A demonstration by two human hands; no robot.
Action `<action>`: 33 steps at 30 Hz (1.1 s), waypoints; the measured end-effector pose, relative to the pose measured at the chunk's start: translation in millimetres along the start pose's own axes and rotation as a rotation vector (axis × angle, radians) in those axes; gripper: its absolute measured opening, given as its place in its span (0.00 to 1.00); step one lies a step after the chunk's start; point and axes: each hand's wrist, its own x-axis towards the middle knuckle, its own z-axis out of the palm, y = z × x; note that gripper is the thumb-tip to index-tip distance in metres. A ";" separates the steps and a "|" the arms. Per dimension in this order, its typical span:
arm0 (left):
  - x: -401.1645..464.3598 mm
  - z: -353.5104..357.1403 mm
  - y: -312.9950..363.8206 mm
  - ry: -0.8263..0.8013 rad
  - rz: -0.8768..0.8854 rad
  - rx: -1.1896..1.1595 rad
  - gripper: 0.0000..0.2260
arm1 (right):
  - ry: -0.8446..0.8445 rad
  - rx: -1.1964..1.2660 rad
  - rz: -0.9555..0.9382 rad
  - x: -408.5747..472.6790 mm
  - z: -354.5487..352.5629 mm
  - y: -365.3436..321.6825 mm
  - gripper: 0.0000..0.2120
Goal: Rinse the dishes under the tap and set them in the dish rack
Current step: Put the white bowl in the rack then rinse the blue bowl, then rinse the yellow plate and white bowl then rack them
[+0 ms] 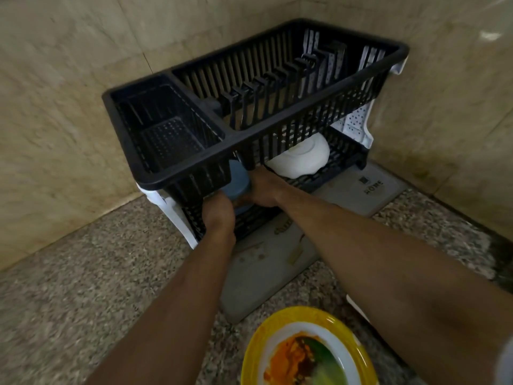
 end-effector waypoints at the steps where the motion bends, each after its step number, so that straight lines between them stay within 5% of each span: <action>1: 0.1 -1.5 1.6 0.010 0.005 -0.005 0.14 | 0.004 -0.007 0.011 0.2 0.7 1.1 0.36; 7: -17.1 -7.7 3.8 -0.002 0.088 0.058 0.11 | 0.107 -0.081 0.023 -18.5 2.3 -6.9 0.37; 11: -49.7 -18.3 -9.2 -0.004 0.423 0.221 0.03 | 0.308 -0.153 -0.054 -67.8 -3.3 -2.6 0.14; 13: -70.4 -24.4 -22.1 -0.029 0.499 0.289 0.09 | 0.365 -0.140 -0.052 -101.8 -8.8 -4.1 0.10; 15: -96.3 -30.9 -27.5 -0.027 0.468 0.276 0.14 | 0.348 -0.098 -0.030 -139.6 -16.1 -9.8 0.11; 27: -226.0 -104.2 -62.3 -0.215 0.473 0.481 0.07 | 0.364 0.037 0.293 -361.8 -4.1 -22.2 0.06; 33: -222.1 -146.2 -95.6 -0.246 0.379 0.672 0.07 | 0.311 0.009 0.502 -391.1 34.5 -17.5 0.20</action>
